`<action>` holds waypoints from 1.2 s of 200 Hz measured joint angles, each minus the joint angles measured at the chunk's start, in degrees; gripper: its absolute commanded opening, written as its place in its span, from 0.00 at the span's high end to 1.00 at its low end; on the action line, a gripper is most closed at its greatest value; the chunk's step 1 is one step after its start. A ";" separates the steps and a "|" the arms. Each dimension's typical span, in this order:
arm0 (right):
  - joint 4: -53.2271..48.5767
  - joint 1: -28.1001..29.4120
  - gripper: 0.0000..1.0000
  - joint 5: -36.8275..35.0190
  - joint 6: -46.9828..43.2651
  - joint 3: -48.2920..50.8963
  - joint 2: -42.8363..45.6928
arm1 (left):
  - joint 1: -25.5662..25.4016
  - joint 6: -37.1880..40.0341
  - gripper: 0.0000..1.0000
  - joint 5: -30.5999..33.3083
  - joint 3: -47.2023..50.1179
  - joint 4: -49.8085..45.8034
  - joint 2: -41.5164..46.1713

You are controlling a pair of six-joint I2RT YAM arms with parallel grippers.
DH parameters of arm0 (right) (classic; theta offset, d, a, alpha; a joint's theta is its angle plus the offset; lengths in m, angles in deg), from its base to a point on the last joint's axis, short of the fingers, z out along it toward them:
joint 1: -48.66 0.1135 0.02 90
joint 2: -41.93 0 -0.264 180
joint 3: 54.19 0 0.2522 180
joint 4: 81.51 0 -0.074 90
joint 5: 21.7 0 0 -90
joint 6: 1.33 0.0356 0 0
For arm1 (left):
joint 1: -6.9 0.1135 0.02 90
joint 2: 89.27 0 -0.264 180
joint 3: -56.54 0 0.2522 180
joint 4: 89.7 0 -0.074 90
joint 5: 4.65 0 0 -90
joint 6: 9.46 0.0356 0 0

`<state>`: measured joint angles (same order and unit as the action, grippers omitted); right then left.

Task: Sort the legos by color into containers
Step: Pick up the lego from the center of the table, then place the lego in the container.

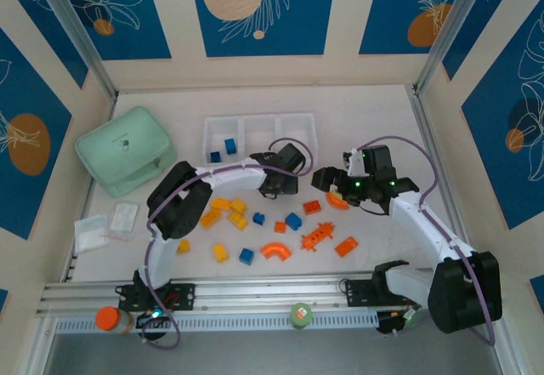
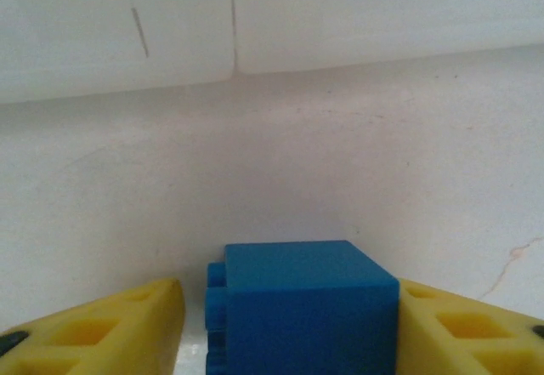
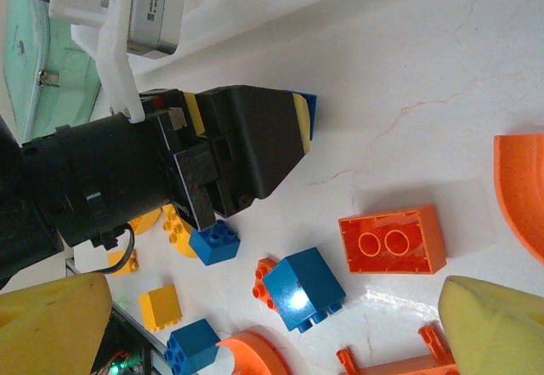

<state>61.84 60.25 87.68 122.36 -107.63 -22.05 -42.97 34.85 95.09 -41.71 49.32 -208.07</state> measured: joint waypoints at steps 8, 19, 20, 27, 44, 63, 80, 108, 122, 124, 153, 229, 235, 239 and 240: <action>0.07 0.00 0.01 0.15 -0.02 0.07 0.00 | 0.00 0.31 0.50 0.07 0.00 -0.15 0.00; 0.20 0.00 0.01 0.20 0.00 0.07 0.00 | -0.02 0.42 0.52 0.26 0.00 -0.24 0.00; 0.22 0.00 0.01 0.20 -0.02 0.07 0.00 | -0.02 0.50 0.53 0.26 0.00 -0.24 0.00; 0.35 0.00 0.01 0.22 -0.02 0.07 0.00 | -0.04 0.74 0.54 0.26 -0.04 -0.20 0.00; 0.59 0.00 0.01 0.24 -0.02 0.07 0.00 | -0.04 0.76 0.57 0.31 -0.17 -0.17 0.00; 0.59 0.00 0.01 0.44 -0.02 0.07 0.00 | -0.04 0.79 0.58 0.33 -0.17 -0.15 0.07; 0.57 0.04 0.01 0.59 -0.04 0.07 0.00 | -0.04 0.79 0.59 0.33 0.02 -0.07 0.26; 0.04 1.01 0.01 0.57 -0.50 -0.07 -0.11 | -0.04 0.79 0.60 0.35 2.25 0.07 2.86; -1.01 2.01 0.01 0.55 -0.98 -0.87 -0.94 | -0.04 0.79 0.60 0.37 4.13 0.22 5.46; -1.05 2.16 0.01 0.55 -1.07 -1.03 -1.11 | -0.04 0.79 0.60 0.39 4.31 0.20 5.81; -3.34 5.55 0.01 0.07 -2.69 -4.96 -3.91 | -0.04 0.81 0.61 0.74 8.48 0.66 12.48; -3.21 15.43 0.01 -2.38 -3.04 -12.55 -10.99 | 5.01 4.94 0.63 6.80 11.50 -2.45 23.93; -3.10 16.02 0.01 -2.54 -2.93 -12.92 -11.58 | 6.40 5.60 0.63 6.99 11.50 -2.43 24.22; -2.99 16.41 0.01 -2.69 -2.75 -13.22 -12.07 | 7.39 5.90 0.63 7.13 11.50 -2.43 24.30; -2.99 16.59 0.01 -2.73 -2.75 -13.38 -12.24 | 7.58 5.99 0.63 7.13 11.50 -2.43 24.33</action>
<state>58.84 76.84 84.95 119.61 -121.01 -34.29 -35.39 40.84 102.21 -30.21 46.89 -183.75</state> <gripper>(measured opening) 0.991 0.422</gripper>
